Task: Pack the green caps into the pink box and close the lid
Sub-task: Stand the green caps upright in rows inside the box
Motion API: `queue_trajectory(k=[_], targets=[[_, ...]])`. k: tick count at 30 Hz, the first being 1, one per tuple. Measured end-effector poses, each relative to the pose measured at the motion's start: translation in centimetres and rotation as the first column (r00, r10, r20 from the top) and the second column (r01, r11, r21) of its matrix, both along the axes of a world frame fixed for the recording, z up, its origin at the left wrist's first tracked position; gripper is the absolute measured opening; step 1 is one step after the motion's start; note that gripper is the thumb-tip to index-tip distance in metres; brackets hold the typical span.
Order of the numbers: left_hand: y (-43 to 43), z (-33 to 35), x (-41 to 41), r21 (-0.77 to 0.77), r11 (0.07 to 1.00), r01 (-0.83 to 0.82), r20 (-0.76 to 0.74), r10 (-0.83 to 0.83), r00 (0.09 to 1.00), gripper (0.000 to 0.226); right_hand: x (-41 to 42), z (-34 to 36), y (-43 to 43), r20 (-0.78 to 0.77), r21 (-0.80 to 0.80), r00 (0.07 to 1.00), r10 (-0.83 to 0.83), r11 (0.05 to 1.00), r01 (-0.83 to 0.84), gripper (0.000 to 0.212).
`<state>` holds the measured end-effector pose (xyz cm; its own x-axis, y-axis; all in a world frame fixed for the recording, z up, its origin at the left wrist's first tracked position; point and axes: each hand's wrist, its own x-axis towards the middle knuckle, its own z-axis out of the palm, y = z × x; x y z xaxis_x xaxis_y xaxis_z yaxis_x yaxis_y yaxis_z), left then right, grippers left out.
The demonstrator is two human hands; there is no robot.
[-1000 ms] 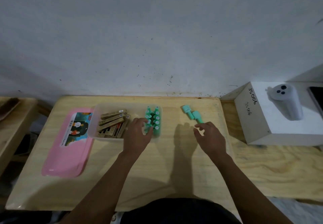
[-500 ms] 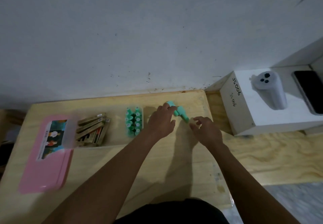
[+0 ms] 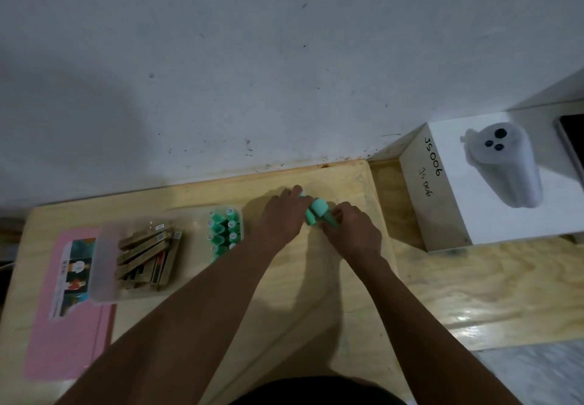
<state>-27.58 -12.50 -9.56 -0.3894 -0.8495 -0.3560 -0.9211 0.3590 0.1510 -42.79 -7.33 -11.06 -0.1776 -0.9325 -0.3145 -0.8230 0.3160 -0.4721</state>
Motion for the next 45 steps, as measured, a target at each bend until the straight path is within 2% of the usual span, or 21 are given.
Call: queue_trajectory(k=[3, 5, 9, 12, 14, 19, 21, 26, 31, 35, 42, 43, 45], targets=[[-0.3, -0.2, 0.0, 0.002, 1.000, 0.024, 0.030, -0.024, 0.999, 0.042, -0.3, 0.0, -0.3, -0.024, 0.001, 1.000, 0.008, 1.000, -0.008, 0.030], [-0.4, -0.2, 0.2, 0.021, 1.000, 0.000, -0.004, 0.000, 1.000, 0.040, -0.6, 0.2, -0.4, 0.013, 0.016, 1.000, -0.002, 1.000, 0.002, 0.028], [-0.1, 0.4, 0.7, 0.119, 0.984, -0.134, -0.237, 0.159, 0.959, 0.027, -1.3, 0.9, -0.6, 0.110, -0.007, 0.988, -0.113, 0.993, 0.114, 0.029], [0.6, 1.2, 1.1, 0.194, 0.943, -0.272, -0.422, 0.330, 0.844, 0.023, -1.9, 1.4, -0.4, 0.150, -0.069, 0.967, -0.206, 0.973, 0.218, 0.029], [1.1, 2.2, 0.9, 0.273, 0.902, -0.334, -0.476, 0.429, 0.768, 0.028, -2.1, 2.0, -0.1, 0.207, -0.103, 0.945, -0.253, 0.955, 0.278, 0.031], [2.7, 5.4, 0.8, 0.469, 0.802, -0.369, -0.590, 0.595, 0.545, 0.036, -1.7, 4.4, 0.8, 0.355, -0.124, 0.882, -0.310, 0.919, 0.373, 0.037], [3.5, 6.8, 1.3, 0.508, 0.770, -0.386, -0.616, 0.638, 0.462, 0.038, -1.4, 5.7, 1.3, 0.386, -0.143, 0.874, -0.296, 0.916, 0.374, 0.039], [5.5, 10.0, 4.1, 0.626, 0.688, -0.368, -0.665, 0.717, 0.209, 0.025, 0.1, 9.0, 2.6, 0.441, -0.171, 0.870, -0.220, 0.931, 0.322, 0.040], [7.7, 12.0, 7.8, 0.664, 0.677, -0.318, -0.696, 0.715, 0.068, 0.021, 2.8, 11.2, 3.6, 0.500, -0.182, 0.852, -0.156, 0.943, 0.280, 0.039], [9.2, 12.6, 11.0, 0.694, 0.642, -0.325, -0.694, 0.716, -0.068, 0.016, 5.8, 13.1, 4.3, 0.414, -0.242, 0.908, -0.066, 0.954, 0.179, 0.042], [11.2, 13.0, 15.8, 0.660, 0.644, -0.387, -0.721, 0.688, -0.085, 0.019, 10.3, 14.3, 5.5, 0.314, -0.287, 0.938, 0.148, 0.956, -0.055, 0.036], [11.3, 12.8, 16.3, 0.650, 0.645, -0.402, -0.725, 0.684, -0.077, 0.019, 10.8, 14.1, 5.7, 0.284, -0.296, 0.945, 0.164, 0.952, -0.077, 0.034], [11.4, 12.2, 17.2, 0.590, 0.656, -0.471, -0.745, 0.668, -0.003, 0.016, 11.9, 13.5, 6.2, 0.209, -0.305, 0.961, 0.181, 0.946, -0.111, 0.032]])
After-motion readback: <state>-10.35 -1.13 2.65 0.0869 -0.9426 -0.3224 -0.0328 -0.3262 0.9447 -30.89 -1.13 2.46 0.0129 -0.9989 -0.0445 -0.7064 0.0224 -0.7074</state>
